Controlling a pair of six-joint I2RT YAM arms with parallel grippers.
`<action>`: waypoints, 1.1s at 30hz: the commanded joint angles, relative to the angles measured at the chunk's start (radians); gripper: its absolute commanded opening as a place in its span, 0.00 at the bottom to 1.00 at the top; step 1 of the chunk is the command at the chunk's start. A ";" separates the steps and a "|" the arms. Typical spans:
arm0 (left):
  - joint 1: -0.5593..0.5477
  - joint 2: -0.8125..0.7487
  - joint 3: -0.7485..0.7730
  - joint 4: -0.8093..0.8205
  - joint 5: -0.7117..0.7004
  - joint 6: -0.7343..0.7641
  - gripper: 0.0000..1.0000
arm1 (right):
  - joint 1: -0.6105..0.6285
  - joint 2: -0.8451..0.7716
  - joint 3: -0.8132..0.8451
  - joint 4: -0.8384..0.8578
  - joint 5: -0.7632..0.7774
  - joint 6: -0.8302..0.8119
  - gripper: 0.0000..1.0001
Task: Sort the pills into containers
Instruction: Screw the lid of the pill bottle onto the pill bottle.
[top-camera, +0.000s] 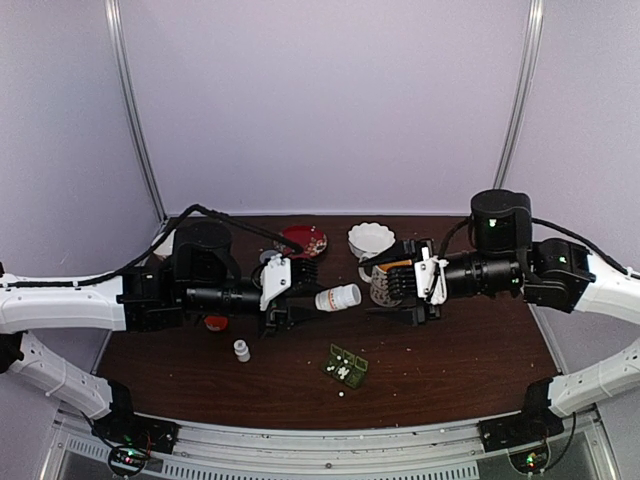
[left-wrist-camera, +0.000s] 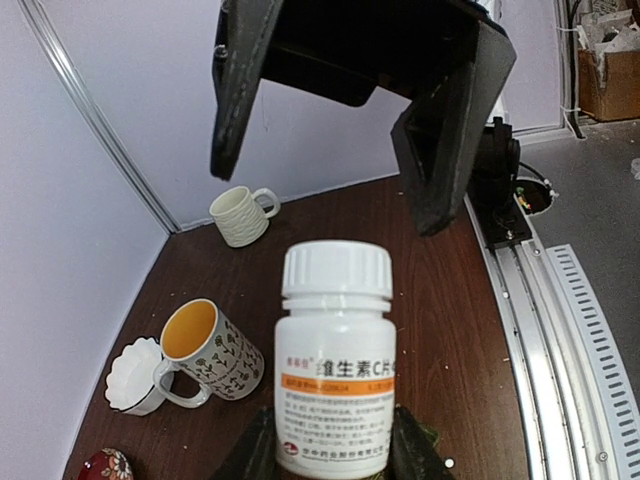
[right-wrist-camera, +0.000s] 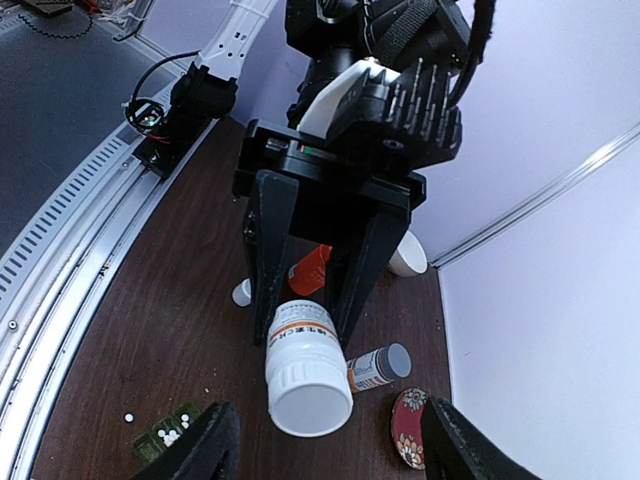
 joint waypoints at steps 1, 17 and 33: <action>0.000 0.002 0.035 0.033 0.026 -0.010 0.00 | -0.002 0.038 0.064 -0.096 -0.027 -0.036 0.64; 0.000 -0.001 0.030 0.029 0.039 -0.011 0.00 | -0.001 0.097 0.088 -0.084 -0.008 -0.005 0.37; 0.000 0.005 0.035 0.027 0.041 -0.012 0.00 | 0.005 0.117 0.089 -0.060 -0.037 0.059 0.20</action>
